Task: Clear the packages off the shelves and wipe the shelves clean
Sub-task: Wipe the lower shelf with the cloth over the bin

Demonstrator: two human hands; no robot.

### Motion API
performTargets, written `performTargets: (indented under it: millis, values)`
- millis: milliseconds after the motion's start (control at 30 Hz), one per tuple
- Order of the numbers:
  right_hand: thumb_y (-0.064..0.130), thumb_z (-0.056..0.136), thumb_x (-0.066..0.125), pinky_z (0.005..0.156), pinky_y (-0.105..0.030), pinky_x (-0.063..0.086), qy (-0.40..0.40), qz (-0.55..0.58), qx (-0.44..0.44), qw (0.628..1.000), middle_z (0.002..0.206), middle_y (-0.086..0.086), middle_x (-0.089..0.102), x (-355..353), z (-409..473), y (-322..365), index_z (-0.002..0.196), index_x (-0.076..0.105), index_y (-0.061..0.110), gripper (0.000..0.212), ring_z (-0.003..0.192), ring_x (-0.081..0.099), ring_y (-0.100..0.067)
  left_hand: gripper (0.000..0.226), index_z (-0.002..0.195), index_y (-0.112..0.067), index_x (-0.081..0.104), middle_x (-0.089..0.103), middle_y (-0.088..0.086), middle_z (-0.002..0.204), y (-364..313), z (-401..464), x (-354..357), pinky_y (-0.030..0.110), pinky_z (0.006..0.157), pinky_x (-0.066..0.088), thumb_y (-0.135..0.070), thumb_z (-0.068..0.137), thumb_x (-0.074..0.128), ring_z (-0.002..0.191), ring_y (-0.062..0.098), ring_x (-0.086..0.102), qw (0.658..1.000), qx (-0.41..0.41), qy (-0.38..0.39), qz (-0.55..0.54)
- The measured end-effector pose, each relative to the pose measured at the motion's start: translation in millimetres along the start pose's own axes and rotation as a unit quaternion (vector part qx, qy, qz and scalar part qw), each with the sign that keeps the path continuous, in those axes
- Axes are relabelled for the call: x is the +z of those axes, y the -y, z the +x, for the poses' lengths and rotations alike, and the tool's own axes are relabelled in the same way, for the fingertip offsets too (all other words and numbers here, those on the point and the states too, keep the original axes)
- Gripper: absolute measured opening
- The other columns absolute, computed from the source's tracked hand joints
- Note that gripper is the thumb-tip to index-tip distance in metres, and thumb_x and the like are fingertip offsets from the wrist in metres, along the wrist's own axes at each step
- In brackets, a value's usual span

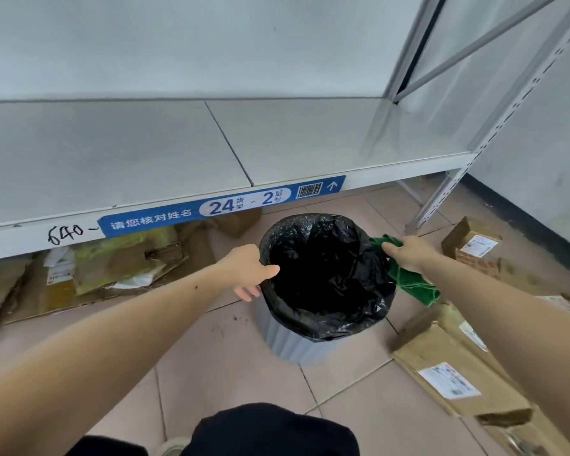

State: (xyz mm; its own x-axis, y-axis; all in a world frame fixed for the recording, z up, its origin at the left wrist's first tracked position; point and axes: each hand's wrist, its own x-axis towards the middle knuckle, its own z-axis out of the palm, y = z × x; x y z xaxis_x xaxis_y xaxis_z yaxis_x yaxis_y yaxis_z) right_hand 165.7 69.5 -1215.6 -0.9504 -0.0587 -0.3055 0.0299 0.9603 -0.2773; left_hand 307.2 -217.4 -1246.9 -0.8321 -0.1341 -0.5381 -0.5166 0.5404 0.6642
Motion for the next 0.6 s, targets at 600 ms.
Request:
performTargets:
  millis: [600]
  values:
    - [0.012,0.085,0.075,0.053,-0.026,0.048,0.160,0.112,-0.060,0.979,0.080,-0.018,0.068,7,-47,77,0.101,0.066,-0.006,0.026,0.063,0.062,-0.025,0.021,0.107,0.001,0.060,0.069,0.021,0.087,73,-57,-55,0.041,0.063,0.062,-0.007,0.088,0.066,0.064,0.029,0.072,0.984,-0.088,-0.122,-0.096]
